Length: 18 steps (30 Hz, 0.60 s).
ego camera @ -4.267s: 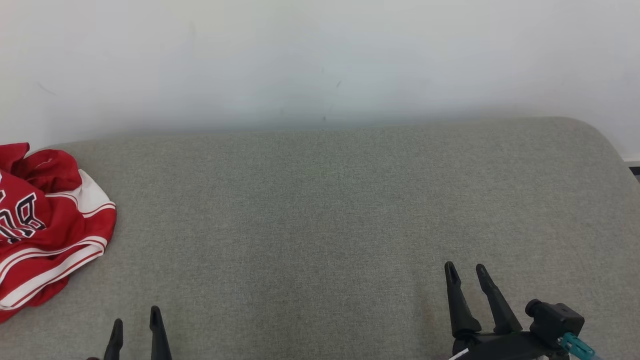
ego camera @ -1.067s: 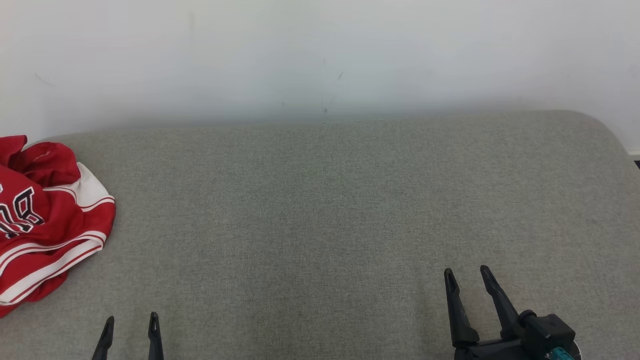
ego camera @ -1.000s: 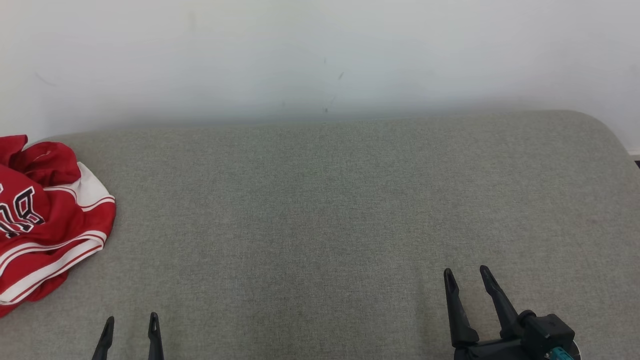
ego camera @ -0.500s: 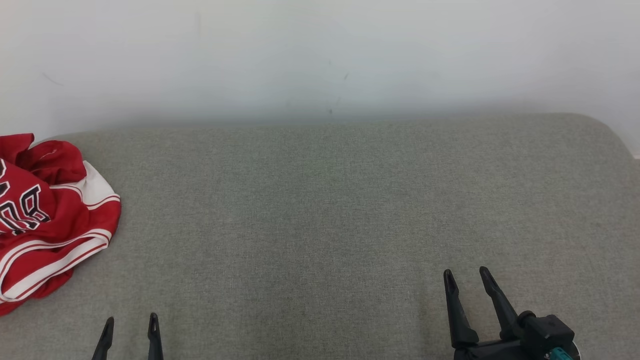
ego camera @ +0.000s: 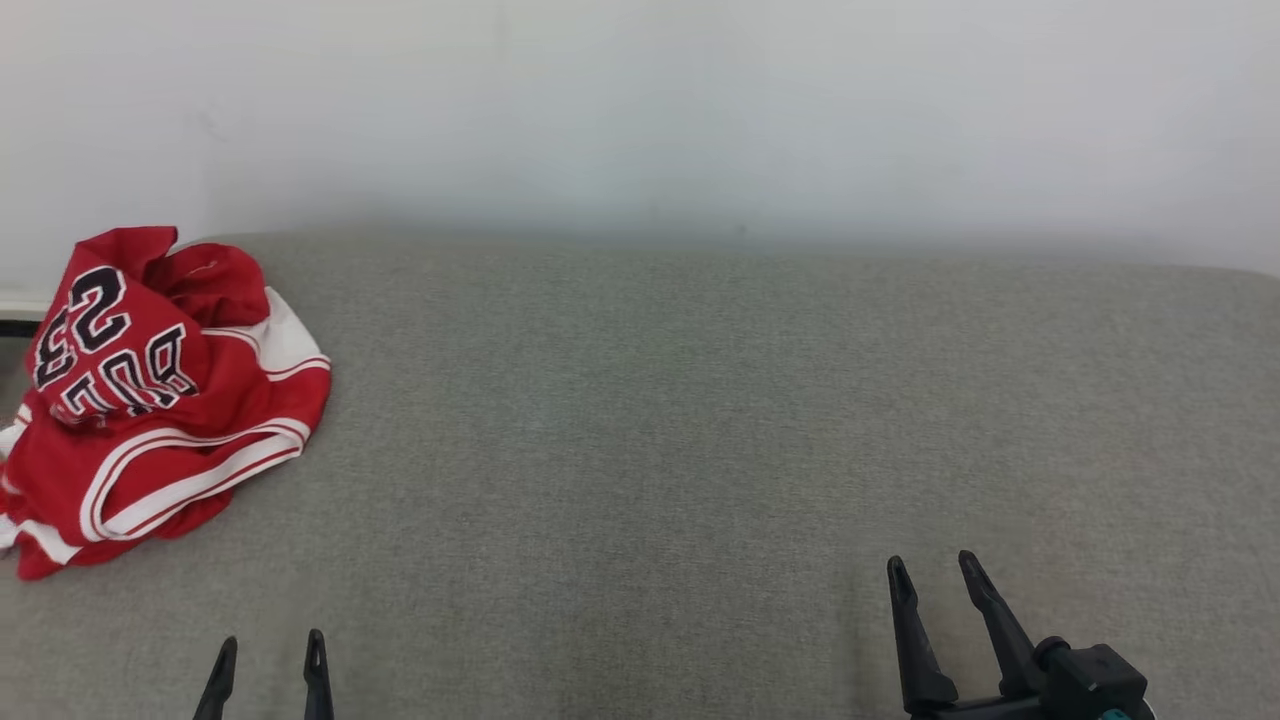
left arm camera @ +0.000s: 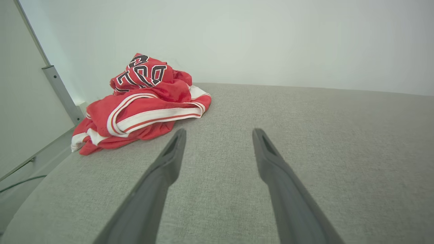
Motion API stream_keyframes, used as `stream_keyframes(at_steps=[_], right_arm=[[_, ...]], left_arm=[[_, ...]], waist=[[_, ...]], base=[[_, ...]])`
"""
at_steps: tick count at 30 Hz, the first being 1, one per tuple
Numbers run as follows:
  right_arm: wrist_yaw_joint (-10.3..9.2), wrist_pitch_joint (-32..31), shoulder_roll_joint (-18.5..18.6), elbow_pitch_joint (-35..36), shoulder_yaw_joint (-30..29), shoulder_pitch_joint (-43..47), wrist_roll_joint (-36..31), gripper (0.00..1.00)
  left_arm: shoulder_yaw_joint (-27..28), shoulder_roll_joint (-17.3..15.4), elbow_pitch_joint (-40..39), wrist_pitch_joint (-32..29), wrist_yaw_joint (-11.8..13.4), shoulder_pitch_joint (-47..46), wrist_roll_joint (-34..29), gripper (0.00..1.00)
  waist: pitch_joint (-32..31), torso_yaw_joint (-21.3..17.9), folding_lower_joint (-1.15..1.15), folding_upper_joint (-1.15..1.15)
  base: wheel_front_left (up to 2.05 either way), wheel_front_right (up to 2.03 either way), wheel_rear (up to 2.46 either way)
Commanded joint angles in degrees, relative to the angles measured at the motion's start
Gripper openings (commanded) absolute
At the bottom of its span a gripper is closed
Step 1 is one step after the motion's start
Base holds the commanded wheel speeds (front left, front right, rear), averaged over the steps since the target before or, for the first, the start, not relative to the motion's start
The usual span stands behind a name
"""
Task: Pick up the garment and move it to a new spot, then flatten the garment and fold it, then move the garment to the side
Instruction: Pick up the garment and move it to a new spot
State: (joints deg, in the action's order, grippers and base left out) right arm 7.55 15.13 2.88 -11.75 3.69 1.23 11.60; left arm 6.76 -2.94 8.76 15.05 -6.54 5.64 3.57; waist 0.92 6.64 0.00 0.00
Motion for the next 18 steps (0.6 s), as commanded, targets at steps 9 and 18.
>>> stream_keyframes(at_steps=[9, 18], right_arm=[[-0.12, 0.0, 0.0, -0.4, 0.3, 1.3, 0.6, 1.00], [-0.12, 0.0, 0.0, -0.7, 1.2, 2.0, 0.9, 1.00]], left_arm=[[0.6, 0.1, 0.3, 0.2, 1.5, 2.0, 0.7, 1.00], [1.7, 0.1, 0.6, 0.2, 1.7, 2.5, 0.3, 1.00]], waist=[[-1.3, 9.6, 0.00, 0.00], [-2.0, 15.8, 0.00, 0.00]], base=[[0.00, 0.00, 0.00], [0.00, 0.00, 0.00]])
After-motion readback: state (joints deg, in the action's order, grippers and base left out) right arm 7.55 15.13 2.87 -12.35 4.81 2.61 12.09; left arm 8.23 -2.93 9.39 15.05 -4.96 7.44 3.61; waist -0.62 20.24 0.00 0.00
